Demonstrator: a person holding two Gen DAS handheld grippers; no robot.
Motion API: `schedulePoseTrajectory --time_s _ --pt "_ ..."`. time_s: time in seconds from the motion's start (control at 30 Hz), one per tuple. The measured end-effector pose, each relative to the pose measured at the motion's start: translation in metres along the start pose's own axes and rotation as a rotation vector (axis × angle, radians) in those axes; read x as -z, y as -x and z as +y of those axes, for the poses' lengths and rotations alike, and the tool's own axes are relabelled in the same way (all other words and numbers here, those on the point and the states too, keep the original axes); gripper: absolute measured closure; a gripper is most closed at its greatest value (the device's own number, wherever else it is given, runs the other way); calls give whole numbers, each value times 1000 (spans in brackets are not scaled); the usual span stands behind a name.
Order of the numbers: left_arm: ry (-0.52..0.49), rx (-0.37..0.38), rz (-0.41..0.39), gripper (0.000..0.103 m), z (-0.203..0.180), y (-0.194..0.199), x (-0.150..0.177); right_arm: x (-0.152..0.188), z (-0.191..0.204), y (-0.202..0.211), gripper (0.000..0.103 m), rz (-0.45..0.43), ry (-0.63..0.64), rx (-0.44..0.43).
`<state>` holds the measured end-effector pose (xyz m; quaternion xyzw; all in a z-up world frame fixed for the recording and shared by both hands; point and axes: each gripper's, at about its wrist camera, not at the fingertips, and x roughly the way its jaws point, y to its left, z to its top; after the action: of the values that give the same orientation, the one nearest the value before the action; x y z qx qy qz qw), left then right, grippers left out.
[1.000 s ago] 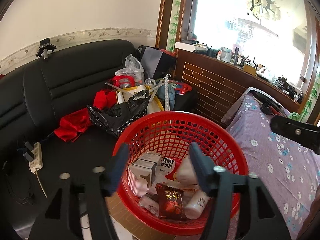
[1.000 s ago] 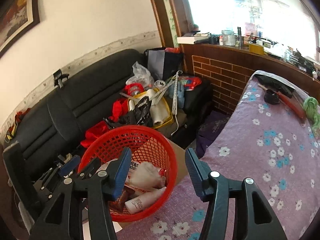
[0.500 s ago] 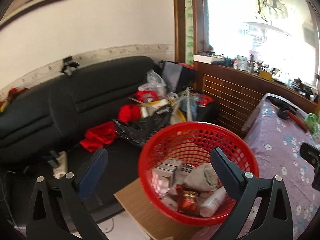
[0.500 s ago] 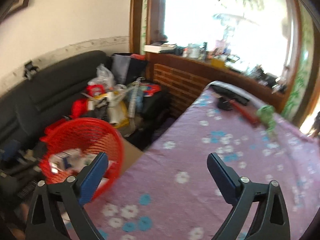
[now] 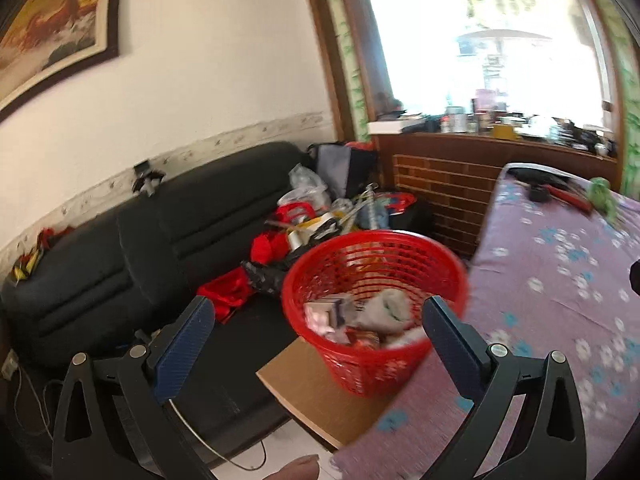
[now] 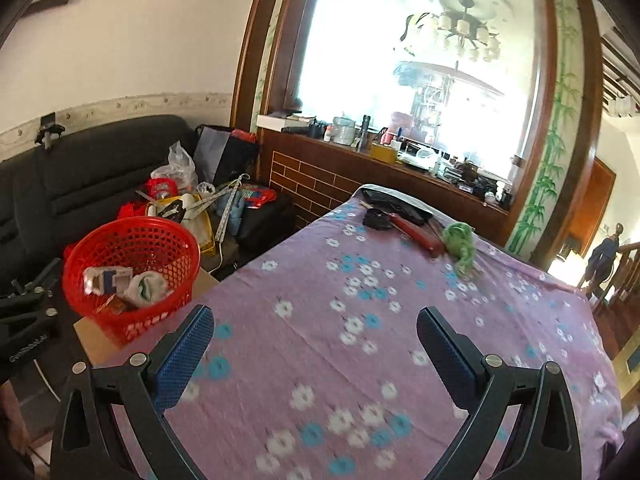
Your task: Collect trash
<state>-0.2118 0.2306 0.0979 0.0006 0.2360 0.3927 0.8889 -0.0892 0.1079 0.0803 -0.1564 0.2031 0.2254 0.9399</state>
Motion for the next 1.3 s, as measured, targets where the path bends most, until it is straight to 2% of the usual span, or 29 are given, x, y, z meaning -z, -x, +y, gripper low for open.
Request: schedulePoseTrajectory --time_s 0.13,0.23,0.43,0.73,1.3 --pt "-22 72 -23 0 -15 27 8 24 -15 28 0 -8 -25 8" --pt "-46 96 -34 0 -28 38 15 38 -28 42 0 -5 -52 12" --pt "-80 87 -31 0 -44 46 19 49 -44 49 0 -4 -64 42" --pt "-111 82 -31 0 -54 48 22 56 -59 52 0 -3 -104 38" --pt "-109 87 -11 0 -51 39 24 56 -53 46 0 13 -92 35"
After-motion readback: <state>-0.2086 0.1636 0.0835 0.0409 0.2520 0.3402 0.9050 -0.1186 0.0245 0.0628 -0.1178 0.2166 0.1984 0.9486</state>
